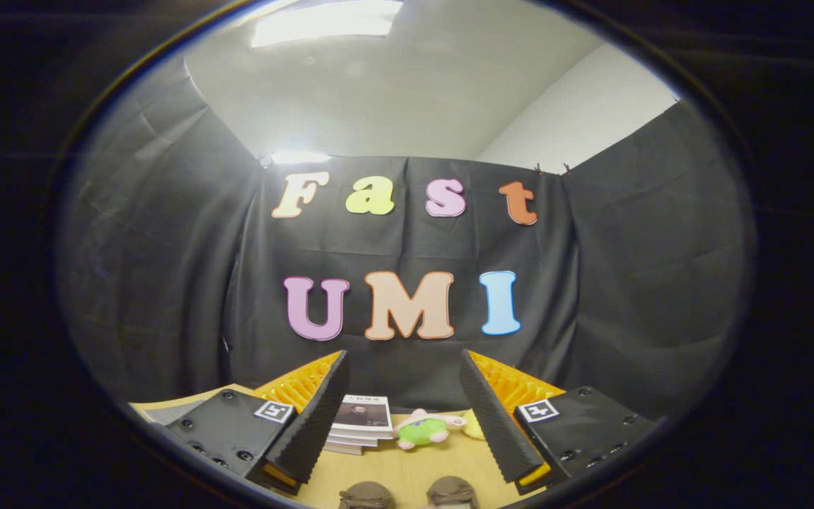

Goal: Open the storage box then place both shoes into the box .Put the left shoe in first, then the right shoe, with the right side of both shoes facing outward in a uniform manner.

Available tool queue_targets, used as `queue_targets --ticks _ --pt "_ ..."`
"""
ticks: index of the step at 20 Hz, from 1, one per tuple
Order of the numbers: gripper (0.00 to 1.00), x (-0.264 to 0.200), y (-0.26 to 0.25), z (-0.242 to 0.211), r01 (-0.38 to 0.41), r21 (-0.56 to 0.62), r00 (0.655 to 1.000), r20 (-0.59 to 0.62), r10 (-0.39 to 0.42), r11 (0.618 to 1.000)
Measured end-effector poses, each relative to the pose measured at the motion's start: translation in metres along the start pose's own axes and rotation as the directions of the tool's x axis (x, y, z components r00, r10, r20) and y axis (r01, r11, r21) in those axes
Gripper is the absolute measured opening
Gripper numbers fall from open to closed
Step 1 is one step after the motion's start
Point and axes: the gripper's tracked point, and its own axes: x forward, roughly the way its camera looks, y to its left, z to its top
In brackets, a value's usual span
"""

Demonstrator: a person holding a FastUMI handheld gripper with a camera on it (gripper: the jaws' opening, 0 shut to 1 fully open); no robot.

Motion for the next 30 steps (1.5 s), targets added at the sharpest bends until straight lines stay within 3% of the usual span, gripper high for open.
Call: queue_targets --ticks 14,18,25,30 --pt "0.99 -0.009 -0.007 -0.001 0.011 -0.007 1.000 -0.006 -0.011 1.000" --pt "0.99 -0.017 0.013 -0.001 -0.057 0.071 0.998 0.009 0.056 0.996" --pt "0.99 -0.026 0.029 -0.028 -0.084 -0.025 0.996 -0.034 0.083 0.996" --pt "0.99 -0.040 0.046 -0.061 -0.125 0.022 0.989 -0.082 0.126 0.992"
